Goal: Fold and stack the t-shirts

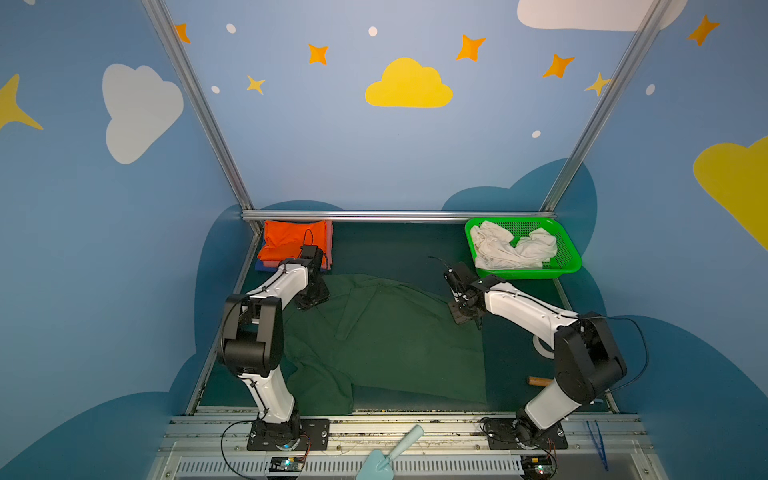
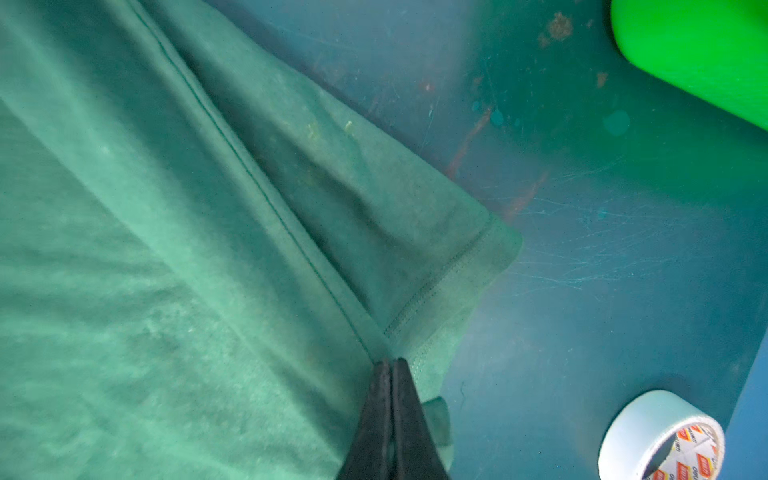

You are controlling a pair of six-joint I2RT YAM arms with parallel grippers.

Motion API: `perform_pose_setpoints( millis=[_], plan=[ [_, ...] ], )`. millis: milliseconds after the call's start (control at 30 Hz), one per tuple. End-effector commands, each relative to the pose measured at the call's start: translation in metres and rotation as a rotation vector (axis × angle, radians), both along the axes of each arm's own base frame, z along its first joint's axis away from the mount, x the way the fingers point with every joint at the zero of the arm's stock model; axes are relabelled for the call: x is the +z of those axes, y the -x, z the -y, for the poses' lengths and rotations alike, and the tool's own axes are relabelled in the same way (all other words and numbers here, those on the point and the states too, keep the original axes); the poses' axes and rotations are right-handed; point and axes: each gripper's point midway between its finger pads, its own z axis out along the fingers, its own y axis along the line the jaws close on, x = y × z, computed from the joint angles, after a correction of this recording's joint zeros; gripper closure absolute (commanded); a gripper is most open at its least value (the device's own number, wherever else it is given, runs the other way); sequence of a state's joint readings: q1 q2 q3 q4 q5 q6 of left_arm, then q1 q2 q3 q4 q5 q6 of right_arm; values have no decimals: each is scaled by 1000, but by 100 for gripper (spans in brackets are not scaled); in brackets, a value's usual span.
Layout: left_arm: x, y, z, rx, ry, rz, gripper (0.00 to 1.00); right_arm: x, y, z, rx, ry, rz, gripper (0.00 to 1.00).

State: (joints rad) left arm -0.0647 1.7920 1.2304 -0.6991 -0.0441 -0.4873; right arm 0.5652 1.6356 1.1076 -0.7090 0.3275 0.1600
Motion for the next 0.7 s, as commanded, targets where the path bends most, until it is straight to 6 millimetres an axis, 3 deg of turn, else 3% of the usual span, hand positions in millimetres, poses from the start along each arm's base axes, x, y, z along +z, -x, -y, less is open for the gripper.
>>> perform_pose_setpoints(
  millis=[0, 233, 367, 500, 667],
  plan=[
    [-2, -21, -2, 39, 37, 62, 55, 0, 1, 2, -10, 28, -6, 100],
    [-17, -37, -6, 57, 77, 72, 63, 1, 0, 4, -10, 43, 0, 100],
    [-16, -45, -8, 63, 82, 92, 75, 1, -1, 5, -9, 52, -2, 100],
    [-11, -54, -7, 61, 95, 109, 95, 2, -2, 6, -13, 66, -2, 100],
    [3, -60, -11, 62, 107, 142, 95, 7, -2, 14, -22, 99, 15, 100]
  ],
)
